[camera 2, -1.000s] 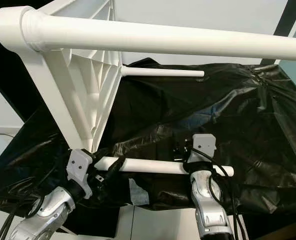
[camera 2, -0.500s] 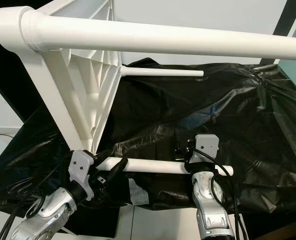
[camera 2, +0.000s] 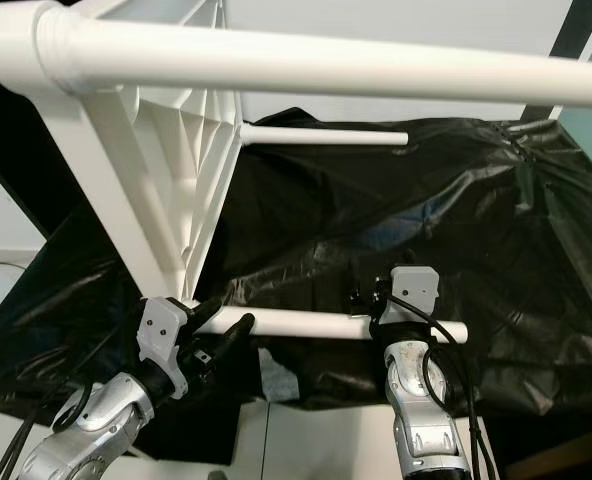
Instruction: Building children table
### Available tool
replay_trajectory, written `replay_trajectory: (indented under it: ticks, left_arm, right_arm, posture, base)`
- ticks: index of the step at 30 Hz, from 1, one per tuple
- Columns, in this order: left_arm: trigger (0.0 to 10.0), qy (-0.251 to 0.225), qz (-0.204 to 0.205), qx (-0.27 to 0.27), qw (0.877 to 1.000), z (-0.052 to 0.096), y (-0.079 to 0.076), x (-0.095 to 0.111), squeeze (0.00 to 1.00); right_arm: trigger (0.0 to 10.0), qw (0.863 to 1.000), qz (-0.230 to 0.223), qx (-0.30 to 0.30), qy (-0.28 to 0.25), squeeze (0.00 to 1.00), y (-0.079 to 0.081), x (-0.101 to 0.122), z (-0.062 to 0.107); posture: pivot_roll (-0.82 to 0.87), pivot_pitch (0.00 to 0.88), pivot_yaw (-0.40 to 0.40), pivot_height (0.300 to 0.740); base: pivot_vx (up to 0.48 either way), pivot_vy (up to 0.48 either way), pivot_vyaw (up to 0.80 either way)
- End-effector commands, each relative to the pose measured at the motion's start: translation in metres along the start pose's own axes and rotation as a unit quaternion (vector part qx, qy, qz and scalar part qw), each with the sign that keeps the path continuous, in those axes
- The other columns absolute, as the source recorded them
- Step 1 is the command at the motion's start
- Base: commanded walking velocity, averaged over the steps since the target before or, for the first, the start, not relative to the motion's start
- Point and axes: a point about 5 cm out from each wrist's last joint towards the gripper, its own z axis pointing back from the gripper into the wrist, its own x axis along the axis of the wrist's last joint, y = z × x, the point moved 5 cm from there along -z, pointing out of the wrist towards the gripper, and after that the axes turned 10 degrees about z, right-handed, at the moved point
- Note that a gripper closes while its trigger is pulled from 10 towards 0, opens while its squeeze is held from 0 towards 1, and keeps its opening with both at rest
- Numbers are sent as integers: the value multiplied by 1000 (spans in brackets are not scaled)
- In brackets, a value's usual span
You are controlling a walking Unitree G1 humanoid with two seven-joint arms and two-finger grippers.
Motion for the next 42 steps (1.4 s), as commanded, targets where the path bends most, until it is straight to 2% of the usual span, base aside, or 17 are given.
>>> replay_trajectory:
  ticks: [1,15,42]
  left_arm:
    - [10000,28,-2,-100,995,4,-20,-6,0]
    - [10000,31,-1,-102,994,4,-21,-6,0]
    - [10000,13,-1,-107,994,1,-20,1,0]
  right_arm:
    - [10000,1000,-5,3,2,0,3,0,2]
    - [10000,1000,-5,-1,5,0,2,-1,2]
    - [10000,1000,-2,-4,3,0,0,-1,2]
  posture:
    - [10,0,29,740]
    - [7,0,33,740]
    - [10,0,23,740]
  base:
    - [-304,0,0]
    - [-173,0,0]
    - [0,0,0]
